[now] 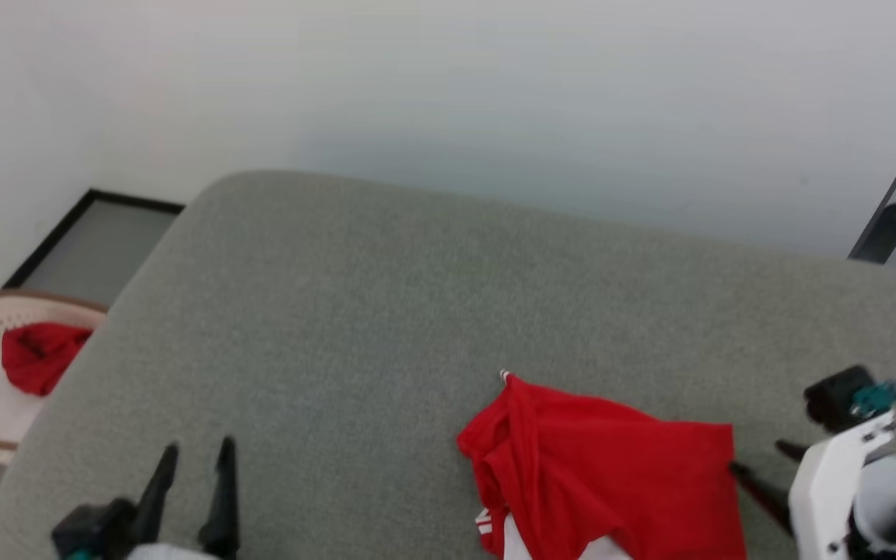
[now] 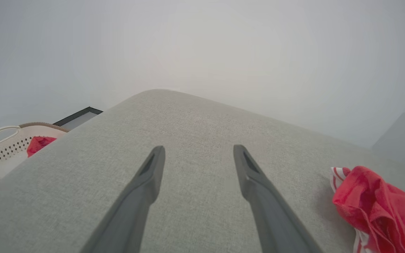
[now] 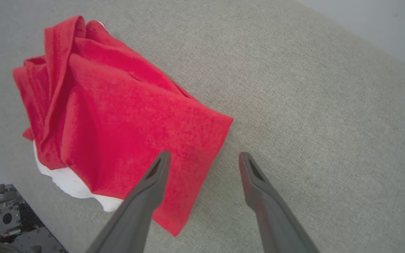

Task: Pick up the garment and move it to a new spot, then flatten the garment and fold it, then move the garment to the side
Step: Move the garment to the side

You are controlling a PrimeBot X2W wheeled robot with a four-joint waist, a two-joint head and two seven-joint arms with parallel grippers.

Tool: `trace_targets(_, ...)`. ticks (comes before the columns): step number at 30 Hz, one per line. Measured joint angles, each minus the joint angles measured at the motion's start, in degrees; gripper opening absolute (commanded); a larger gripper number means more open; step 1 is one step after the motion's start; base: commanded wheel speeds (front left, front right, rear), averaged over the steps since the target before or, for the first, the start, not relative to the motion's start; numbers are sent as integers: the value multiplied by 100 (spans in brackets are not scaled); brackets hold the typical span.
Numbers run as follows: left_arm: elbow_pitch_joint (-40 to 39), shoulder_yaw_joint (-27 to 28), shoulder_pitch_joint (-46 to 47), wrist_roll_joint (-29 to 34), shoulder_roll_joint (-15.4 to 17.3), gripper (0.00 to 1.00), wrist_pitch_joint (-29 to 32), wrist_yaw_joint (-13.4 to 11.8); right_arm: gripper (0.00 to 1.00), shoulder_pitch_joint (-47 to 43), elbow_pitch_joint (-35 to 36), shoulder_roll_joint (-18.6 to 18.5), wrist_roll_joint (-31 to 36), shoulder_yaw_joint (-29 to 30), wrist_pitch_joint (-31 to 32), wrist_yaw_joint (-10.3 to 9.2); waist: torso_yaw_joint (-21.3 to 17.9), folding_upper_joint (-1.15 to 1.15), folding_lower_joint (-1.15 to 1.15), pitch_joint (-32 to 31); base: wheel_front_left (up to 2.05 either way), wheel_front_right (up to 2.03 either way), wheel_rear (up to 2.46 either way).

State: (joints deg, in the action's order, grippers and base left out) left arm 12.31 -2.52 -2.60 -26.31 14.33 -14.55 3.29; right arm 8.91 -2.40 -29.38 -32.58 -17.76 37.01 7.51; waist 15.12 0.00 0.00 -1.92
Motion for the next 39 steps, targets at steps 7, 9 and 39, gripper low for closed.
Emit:
trace_targets(7,66,-226,593,54,-241,100,-12,82,100,180,341,-207,27,344,738,0,108,0,0,626,0,0,0)
trace_targets(9,137,-260,729,69,-321,100,-27,118,100,227,364,-207,37,416,880,0,151,0,0,821,0,0,0)
trace_targets(39,488,14,1063,322,-684,100,-53,378,0,382,-111,-101,-556,210,1495,3,386,0,0,1303,0,0,0)
